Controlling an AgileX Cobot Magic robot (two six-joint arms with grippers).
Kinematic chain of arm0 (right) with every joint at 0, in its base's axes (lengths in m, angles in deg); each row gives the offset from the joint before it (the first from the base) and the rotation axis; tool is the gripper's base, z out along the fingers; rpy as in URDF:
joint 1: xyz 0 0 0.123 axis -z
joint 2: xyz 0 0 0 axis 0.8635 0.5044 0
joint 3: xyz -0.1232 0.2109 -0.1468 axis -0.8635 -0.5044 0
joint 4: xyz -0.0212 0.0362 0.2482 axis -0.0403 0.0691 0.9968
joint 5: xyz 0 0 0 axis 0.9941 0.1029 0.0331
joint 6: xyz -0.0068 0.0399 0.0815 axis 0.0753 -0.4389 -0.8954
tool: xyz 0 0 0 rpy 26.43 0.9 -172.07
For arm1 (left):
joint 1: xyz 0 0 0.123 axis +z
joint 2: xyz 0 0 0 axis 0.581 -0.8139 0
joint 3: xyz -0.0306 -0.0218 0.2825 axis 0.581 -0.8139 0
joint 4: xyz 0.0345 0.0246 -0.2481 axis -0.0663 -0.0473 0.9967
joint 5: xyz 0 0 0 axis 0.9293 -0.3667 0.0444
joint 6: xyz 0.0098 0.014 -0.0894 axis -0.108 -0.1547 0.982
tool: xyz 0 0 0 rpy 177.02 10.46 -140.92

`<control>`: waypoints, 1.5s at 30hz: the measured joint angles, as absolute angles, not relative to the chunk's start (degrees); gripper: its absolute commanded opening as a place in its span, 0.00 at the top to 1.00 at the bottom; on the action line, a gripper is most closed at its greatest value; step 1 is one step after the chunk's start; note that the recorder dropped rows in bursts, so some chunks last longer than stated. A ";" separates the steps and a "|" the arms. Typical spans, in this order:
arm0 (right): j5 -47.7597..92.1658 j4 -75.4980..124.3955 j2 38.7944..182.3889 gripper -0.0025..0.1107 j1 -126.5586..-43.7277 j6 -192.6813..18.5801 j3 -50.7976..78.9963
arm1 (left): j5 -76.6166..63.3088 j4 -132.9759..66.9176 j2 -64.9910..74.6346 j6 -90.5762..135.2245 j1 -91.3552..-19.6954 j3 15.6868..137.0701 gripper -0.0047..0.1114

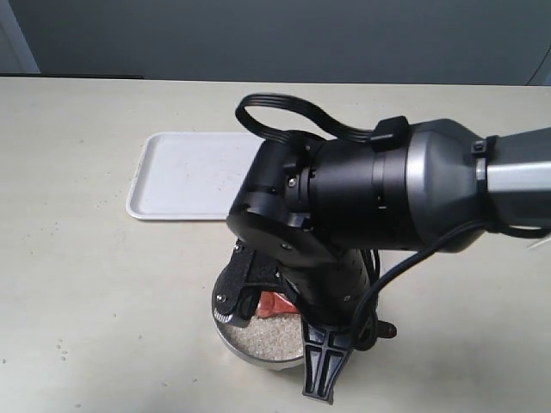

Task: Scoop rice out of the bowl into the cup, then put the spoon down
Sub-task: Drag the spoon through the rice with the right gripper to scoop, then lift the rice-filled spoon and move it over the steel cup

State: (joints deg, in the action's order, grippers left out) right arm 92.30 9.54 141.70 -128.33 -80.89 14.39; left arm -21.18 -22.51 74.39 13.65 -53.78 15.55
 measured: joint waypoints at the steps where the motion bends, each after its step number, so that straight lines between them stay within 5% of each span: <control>1: 92.30 9.82 141.70 0.99 -128.33 -80.89 14.39 | -21.18 -22.51 74.39 13.65 -53.78 15.55 0.96; 45: 92.41 20.80 139.25 0.99 -125.53 -84.99 14.39 | -21.18 -22.51 74.39 13.65 -53.78 15.55 0.96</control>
State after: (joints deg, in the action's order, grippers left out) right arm 92.41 20.80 139.25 -125.53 -84.99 14.39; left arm -21.18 -22.51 74.39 13.65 -53.78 15.55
